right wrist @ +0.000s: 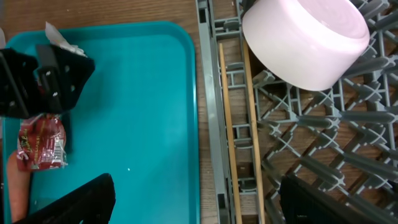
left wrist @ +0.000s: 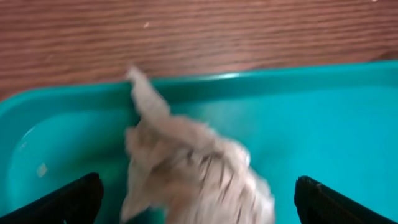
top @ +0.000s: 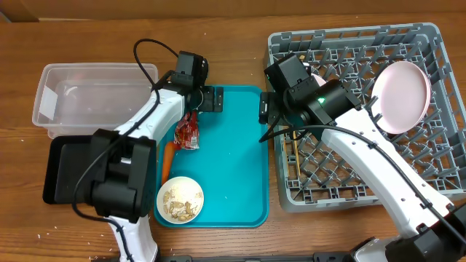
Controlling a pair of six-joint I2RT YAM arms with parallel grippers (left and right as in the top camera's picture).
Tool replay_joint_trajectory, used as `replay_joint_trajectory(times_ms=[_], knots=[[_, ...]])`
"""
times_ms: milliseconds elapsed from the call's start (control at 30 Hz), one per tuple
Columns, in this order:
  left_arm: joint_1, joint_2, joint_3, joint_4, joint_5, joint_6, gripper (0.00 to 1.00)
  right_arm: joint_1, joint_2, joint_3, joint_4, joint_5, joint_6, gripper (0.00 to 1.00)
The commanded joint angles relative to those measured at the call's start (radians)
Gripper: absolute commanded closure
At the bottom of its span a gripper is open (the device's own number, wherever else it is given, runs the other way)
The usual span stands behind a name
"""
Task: Sort waste into correct bins and load items into the dishwasher
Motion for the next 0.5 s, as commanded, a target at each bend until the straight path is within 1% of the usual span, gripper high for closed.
replay_joint_trajectory(times_ms=[0, 33, 67, 133, 167, 200, 300, 467], knots=[[-0.005, 0.037, -0.004, 0.014, 0.056, 0.030, 0.13, -0.003, -0.001, 0.007, 0.002, -0.003, 0.011, 0.13], [-0.006, 0.041, -0.004, 0.013, 0.056, 0.030, 0.29, -0.003, -0.001, 0.007, -0.001, -0.002, 0.011, 0.12], [-0.006, 0.041, -0.004, 0.008, 0.056, 0.031, 0.41, -0.003, -0.001, 0.007, -0.005, -0.002, 0.011, 0.13], [-0.006, 0.040, -0.003, -0.003, 0.057, 0.030, 0.73, -0.003, -0.001, 0.007, -0.016, -0.002, 0.011, 0.13], [-0.006, 0.040, 0.000, -0.010, 0.058, 0.030, 0.85, -0.003, -0.001, 0.007, -0.019, -0.002, 0.011, 0.12], [-0.006, 0.040, 0.006, -0.023, 0.063, 0.030, 0.95, -0.003, -0.001, 0.007, -0.021, -0.002, 0.011, 0.13], [-0.006, 0.038, 0.064, -0.135, 0.089, 0.013, 0.96, -0.003, -0.001, 0.007, -0.023, -0.002, 0.011, 0.13], [-0.006, 0.015, 0.245, -0.407, 0.147, 0.011, 0.96, -0.003, -0.001, 0.007, -0.024, -0.002, 0.011, 0.13]])
